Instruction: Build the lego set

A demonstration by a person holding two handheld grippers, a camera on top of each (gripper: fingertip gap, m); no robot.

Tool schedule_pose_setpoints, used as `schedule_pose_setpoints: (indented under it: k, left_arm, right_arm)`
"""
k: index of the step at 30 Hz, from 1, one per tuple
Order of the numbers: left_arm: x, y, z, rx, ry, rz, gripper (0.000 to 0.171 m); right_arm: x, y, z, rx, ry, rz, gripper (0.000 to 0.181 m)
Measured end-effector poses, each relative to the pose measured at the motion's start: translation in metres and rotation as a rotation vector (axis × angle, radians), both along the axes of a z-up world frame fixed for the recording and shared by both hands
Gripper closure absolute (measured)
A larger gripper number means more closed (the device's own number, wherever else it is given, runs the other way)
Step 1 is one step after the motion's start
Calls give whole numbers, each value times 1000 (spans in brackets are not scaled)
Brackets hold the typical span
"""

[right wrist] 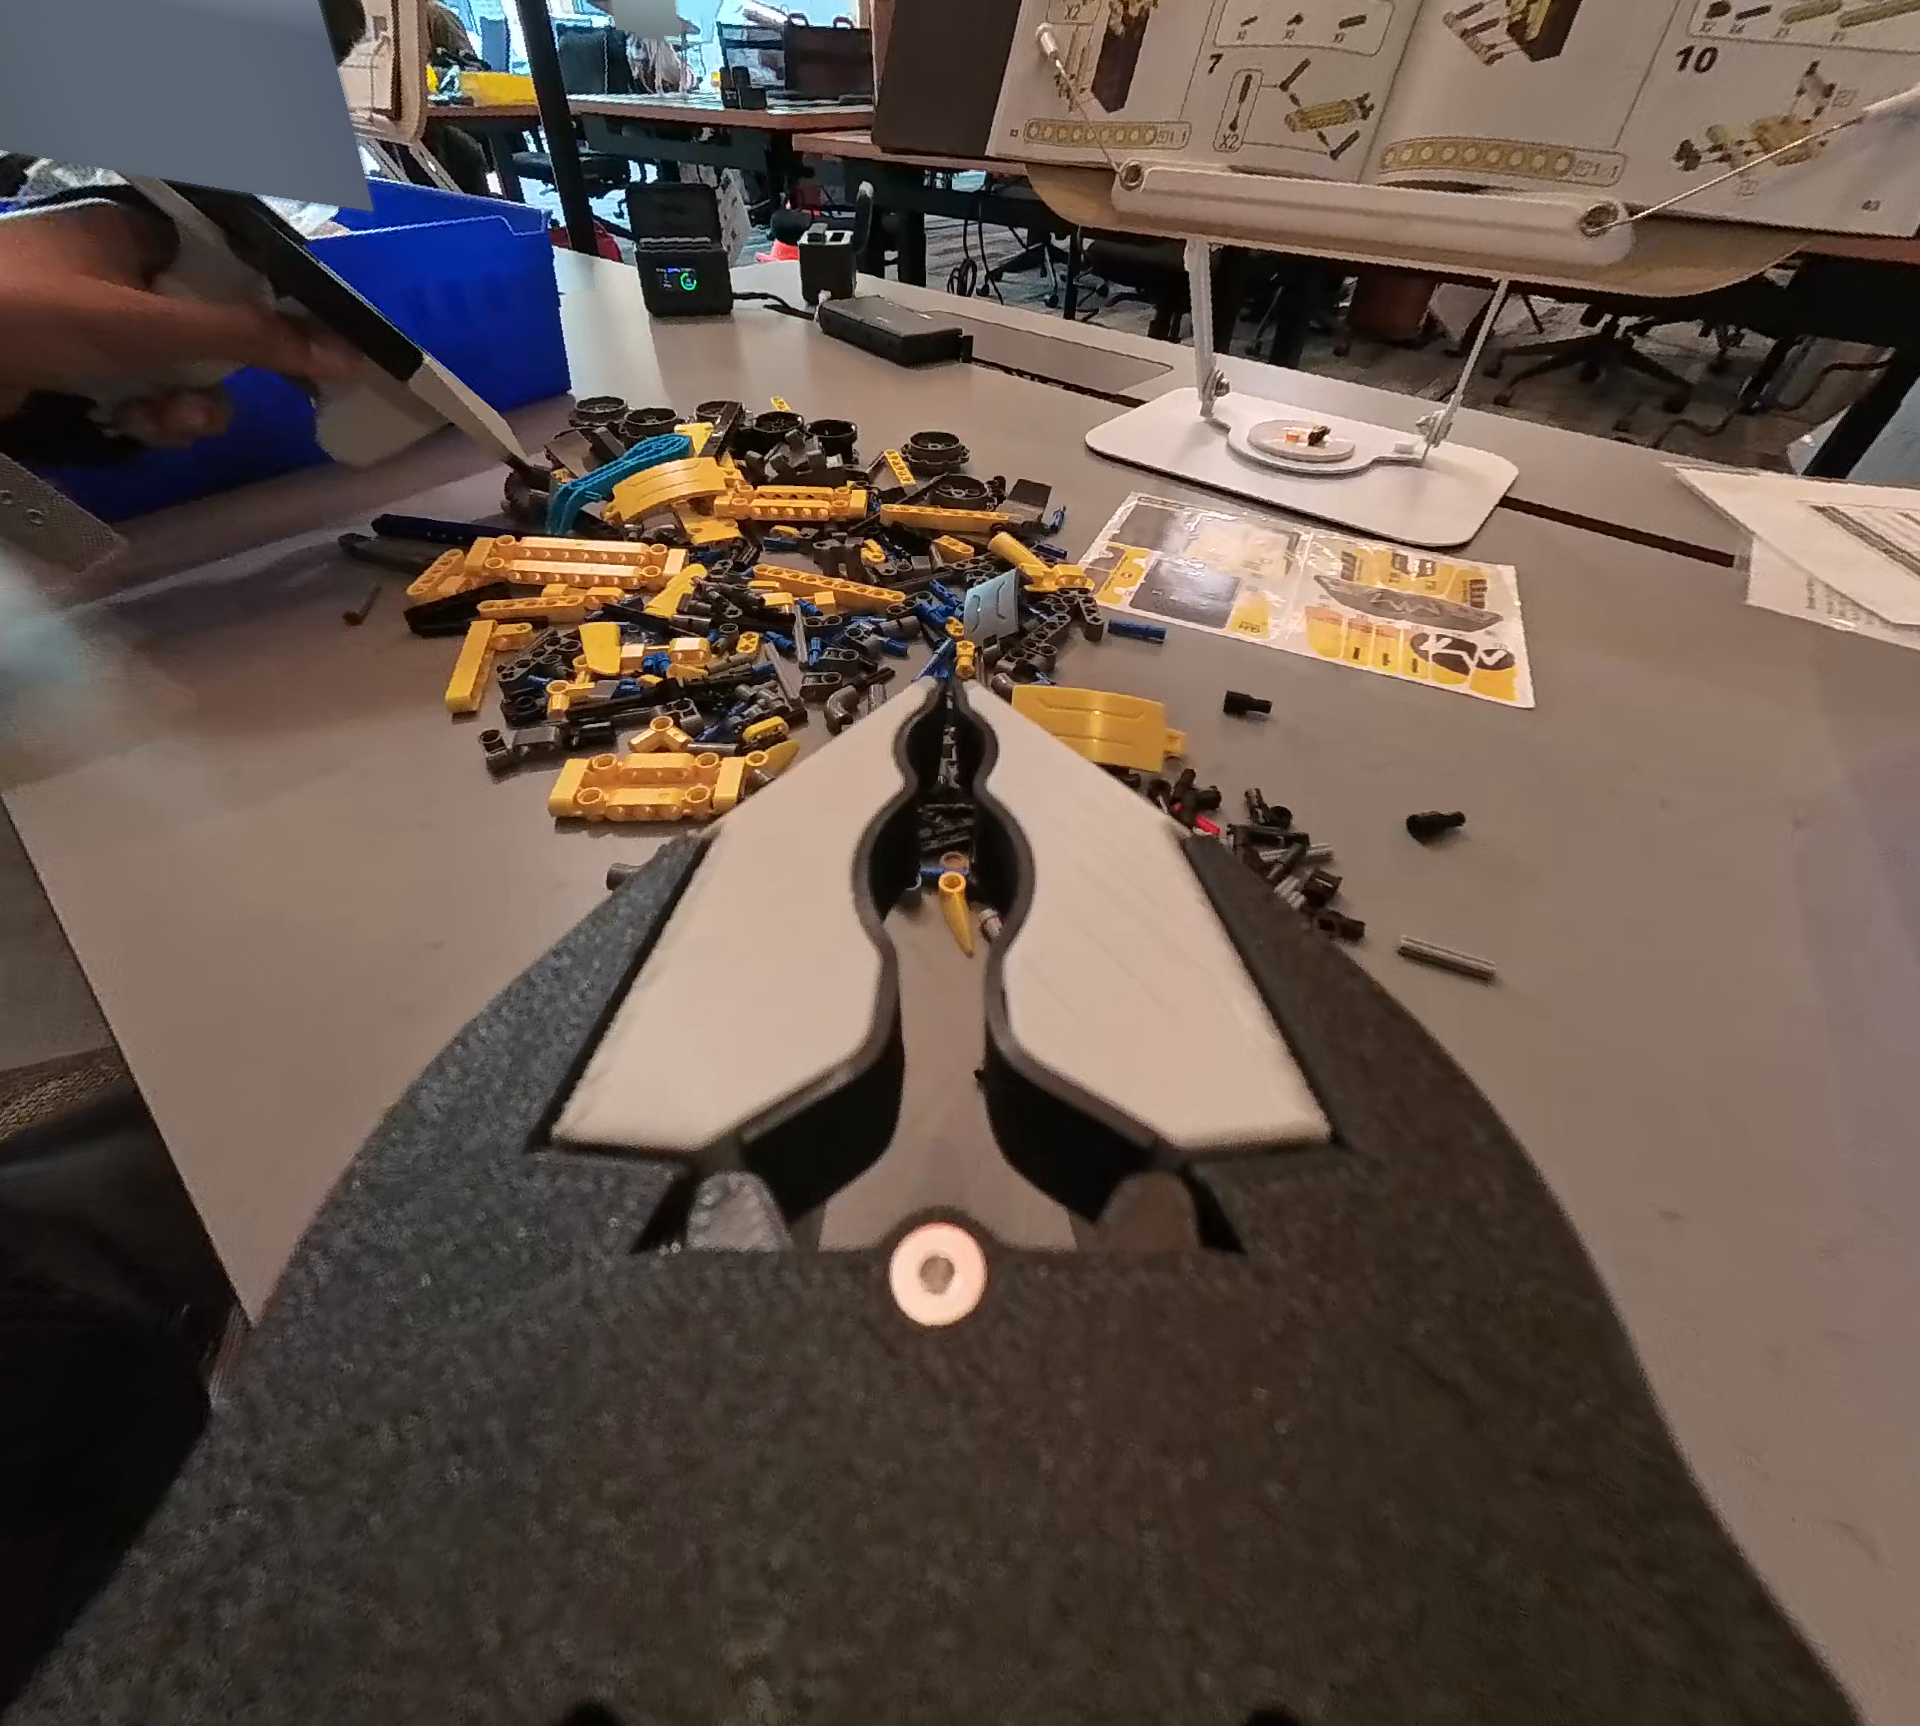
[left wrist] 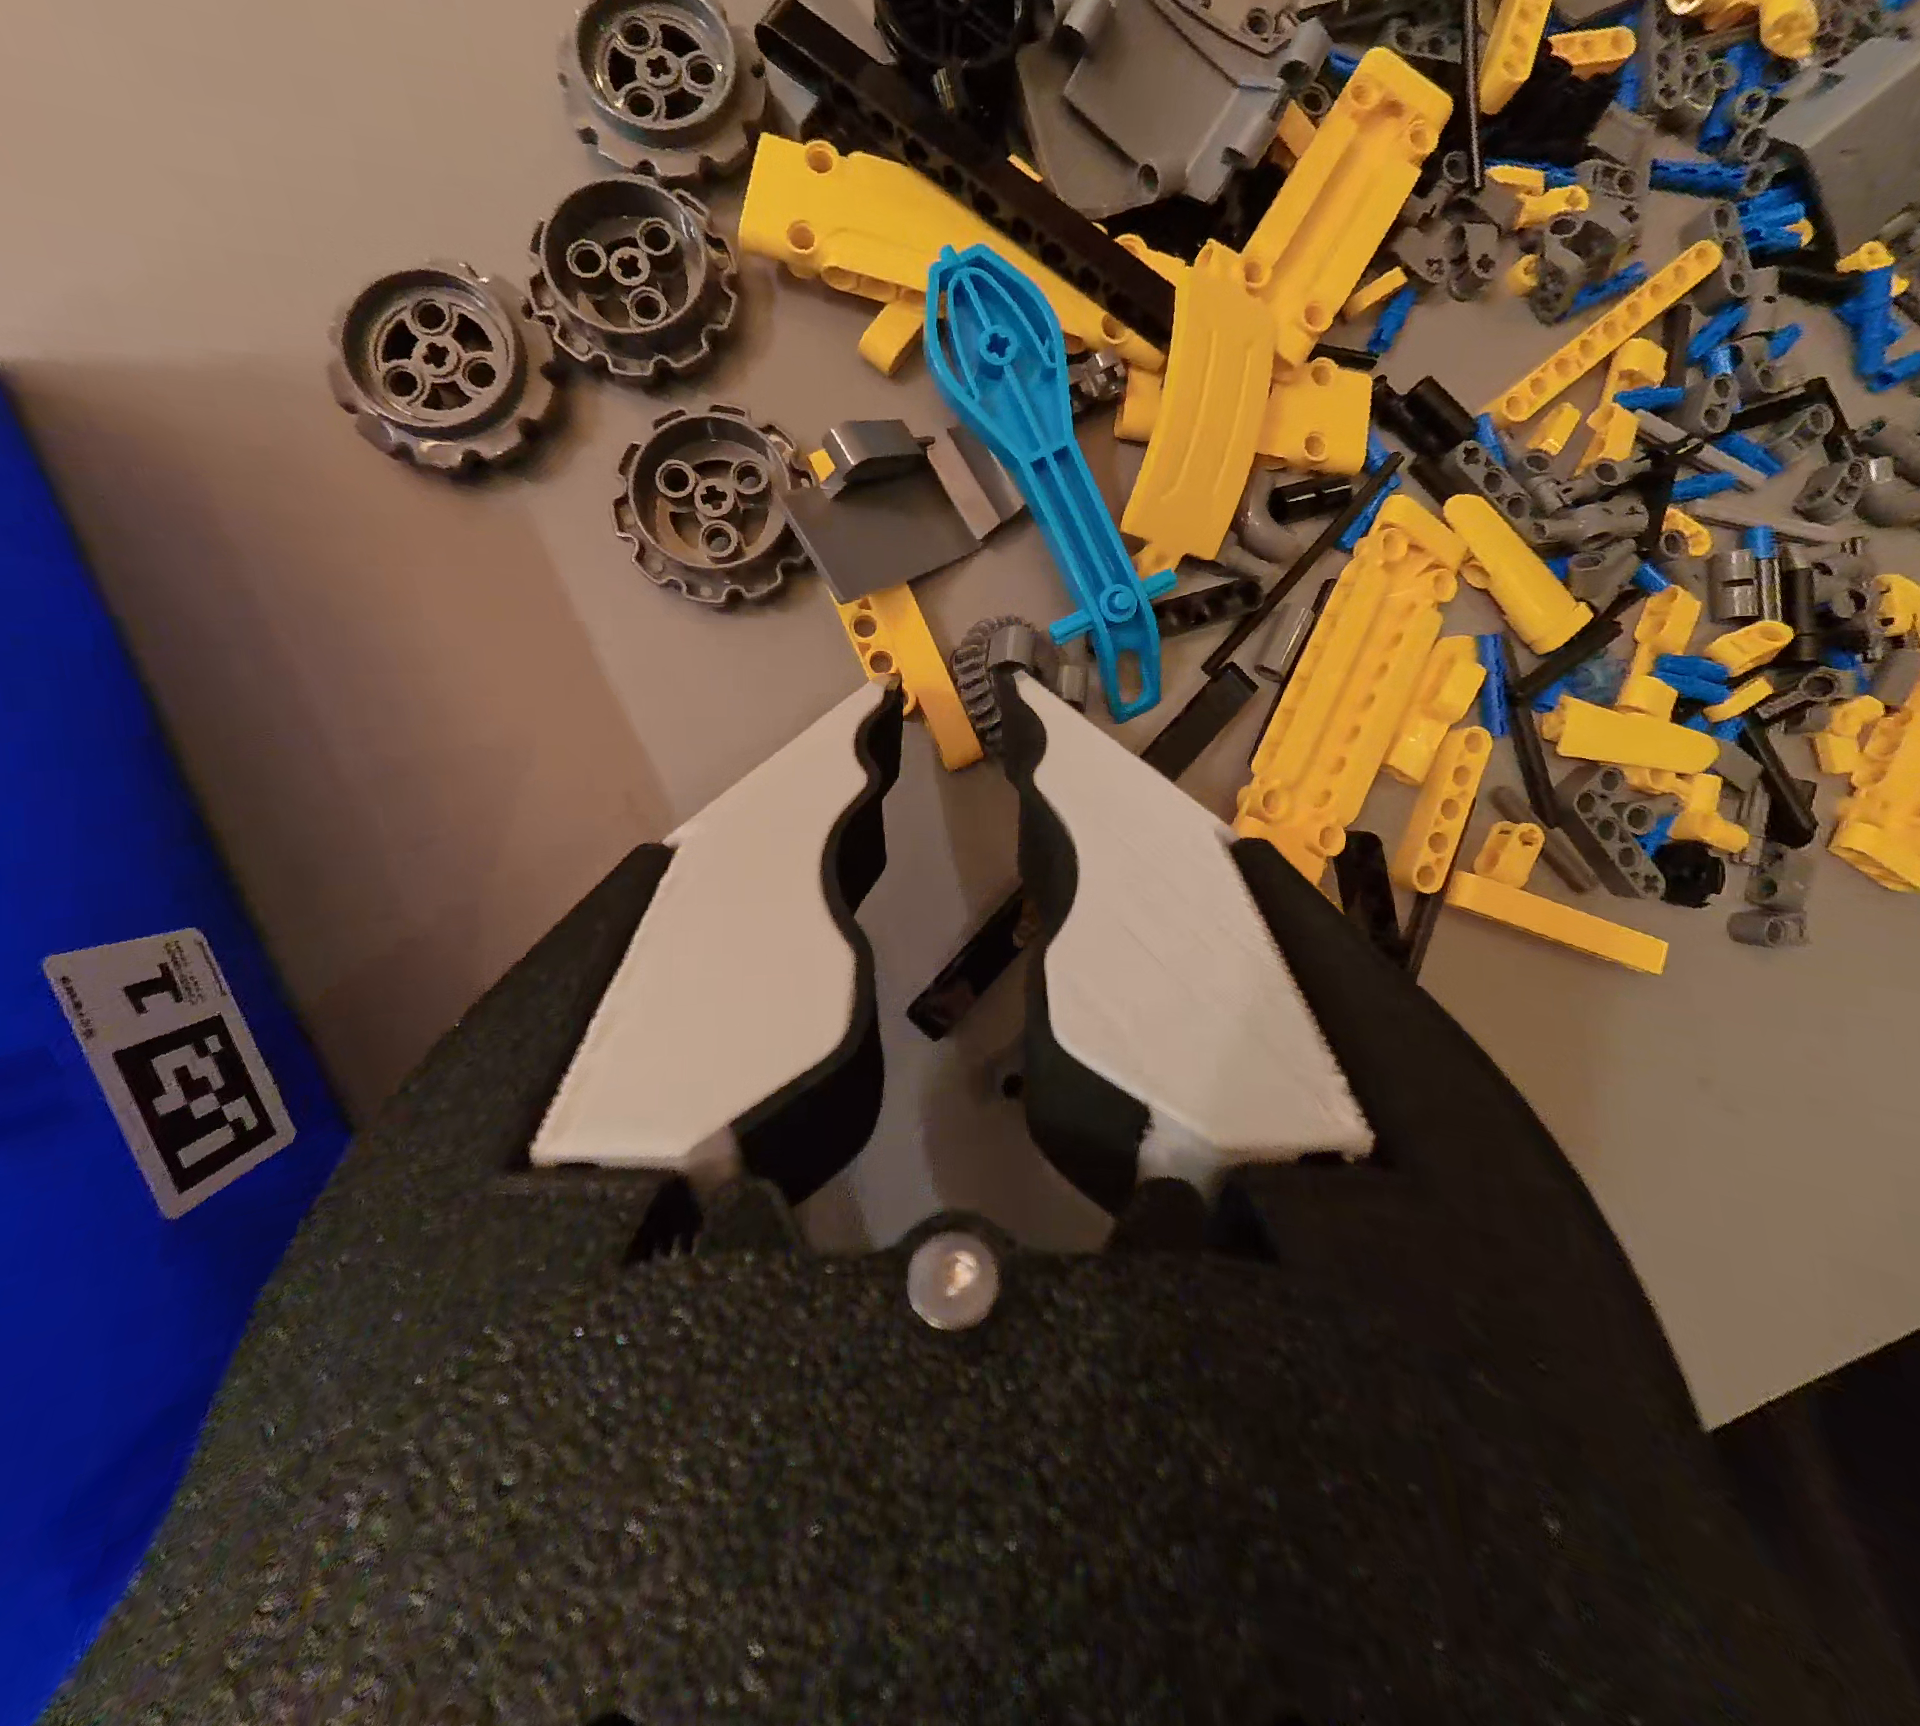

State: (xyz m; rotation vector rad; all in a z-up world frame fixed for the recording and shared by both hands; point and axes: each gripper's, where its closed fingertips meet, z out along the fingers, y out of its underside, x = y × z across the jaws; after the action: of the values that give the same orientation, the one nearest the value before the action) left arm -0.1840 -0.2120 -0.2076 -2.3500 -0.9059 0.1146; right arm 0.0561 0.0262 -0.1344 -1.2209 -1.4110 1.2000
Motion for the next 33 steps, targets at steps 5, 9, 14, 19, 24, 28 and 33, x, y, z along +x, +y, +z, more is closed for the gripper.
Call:
schedule_pose_setpoints:
  k: [5,9,14,19,24,28,33]
  left_arm:
    - [14,11,-1,72,-95,-60,154]
    - [23,14,0,61,-111,-107,153]
    - [6,-7,2,-54,-3,-12,153]
    - [7,-8,-17,-145,-21,-16,155]
    - [-1,-15,-15,-176,27,1,164]
    - [-3,-4,10,41,2,16,165]
    - [2,2,47,286,-24,-9,165]
  right_arm:
    - [0,-1,0,3,0,2,180]
    - [-1,-2,-1,13,-5,3,180]
    - [-1,-2,-2,18,-9,3,180]
    - [-1,-2,-2,23,-10,3,181]
    - [-1,-2,-1,24,-6,4,181]
    - [-1,-3,-1,24,-3,4,181]
    - [-1,-2,-1,20,-3,5,180]
